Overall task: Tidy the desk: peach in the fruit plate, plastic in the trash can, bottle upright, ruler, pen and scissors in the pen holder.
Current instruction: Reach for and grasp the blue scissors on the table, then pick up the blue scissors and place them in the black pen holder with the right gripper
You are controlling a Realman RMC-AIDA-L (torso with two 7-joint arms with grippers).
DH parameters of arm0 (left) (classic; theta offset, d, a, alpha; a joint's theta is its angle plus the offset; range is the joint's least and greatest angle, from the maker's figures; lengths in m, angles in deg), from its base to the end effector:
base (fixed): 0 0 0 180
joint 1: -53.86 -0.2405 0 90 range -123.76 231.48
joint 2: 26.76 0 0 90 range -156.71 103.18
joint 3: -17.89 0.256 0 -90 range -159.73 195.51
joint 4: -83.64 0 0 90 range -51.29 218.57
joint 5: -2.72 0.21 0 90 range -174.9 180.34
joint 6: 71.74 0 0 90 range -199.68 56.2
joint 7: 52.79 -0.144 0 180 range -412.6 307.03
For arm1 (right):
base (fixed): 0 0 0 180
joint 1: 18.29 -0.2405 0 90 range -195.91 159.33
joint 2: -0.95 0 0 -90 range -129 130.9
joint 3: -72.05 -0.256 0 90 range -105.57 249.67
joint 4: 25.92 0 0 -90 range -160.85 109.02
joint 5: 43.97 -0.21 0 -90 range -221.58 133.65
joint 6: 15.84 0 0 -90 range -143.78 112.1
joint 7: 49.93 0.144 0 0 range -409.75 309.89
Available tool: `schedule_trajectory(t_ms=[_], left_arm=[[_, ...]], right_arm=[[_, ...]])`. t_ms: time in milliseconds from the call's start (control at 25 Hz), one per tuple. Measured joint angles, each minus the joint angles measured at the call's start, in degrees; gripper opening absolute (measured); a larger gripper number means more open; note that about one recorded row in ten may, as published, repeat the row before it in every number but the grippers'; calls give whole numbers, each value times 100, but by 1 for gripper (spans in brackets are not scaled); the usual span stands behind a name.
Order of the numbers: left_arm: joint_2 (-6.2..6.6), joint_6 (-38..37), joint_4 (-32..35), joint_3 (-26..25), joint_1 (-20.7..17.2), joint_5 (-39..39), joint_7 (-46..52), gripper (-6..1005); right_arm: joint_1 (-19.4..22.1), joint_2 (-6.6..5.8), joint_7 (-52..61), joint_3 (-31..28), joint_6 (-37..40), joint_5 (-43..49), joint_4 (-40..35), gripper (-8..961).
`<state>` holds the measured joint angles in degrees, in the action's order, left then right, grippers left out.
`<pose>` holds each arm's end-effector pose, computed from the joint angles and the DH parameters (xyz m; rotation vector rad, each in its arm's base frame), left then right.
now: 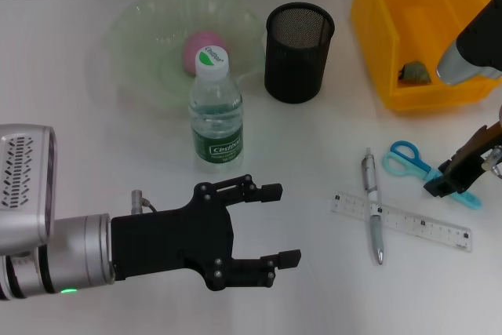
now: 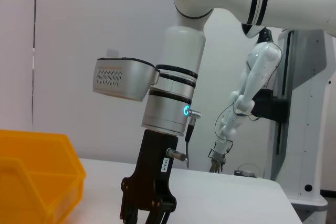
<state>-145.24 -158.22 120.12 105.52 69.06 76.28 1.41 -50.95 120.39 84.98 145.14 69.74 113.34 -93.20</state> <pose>-0.2415 0.2401 -0.0691 -2.8513 -0.1864 -1.0038 0.2488 0.3522 0.0052 -2.5466 0.9172 -0.6795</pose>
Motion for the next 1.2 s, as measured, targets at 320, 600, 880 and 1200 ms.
schedule_trajectory(t_ms=[320,600,880,1200], left_arm=[[0,-3,0,-6,0,0,4,813],[0,-8,0,0,0,0,4,813],[0,-46,35,-2,12,0,45,813],[0,-73,27,-14,16,0,45,813]], right_arm=[[-1,-6,-1,4,-15,5,6,332],[9,-9,-29,-18,-96,-20,49,209],[253,-41,-99,-556,550,-661,-1072,207],[399,-40,-496,-1831,1013,-1857,-1847,208]])
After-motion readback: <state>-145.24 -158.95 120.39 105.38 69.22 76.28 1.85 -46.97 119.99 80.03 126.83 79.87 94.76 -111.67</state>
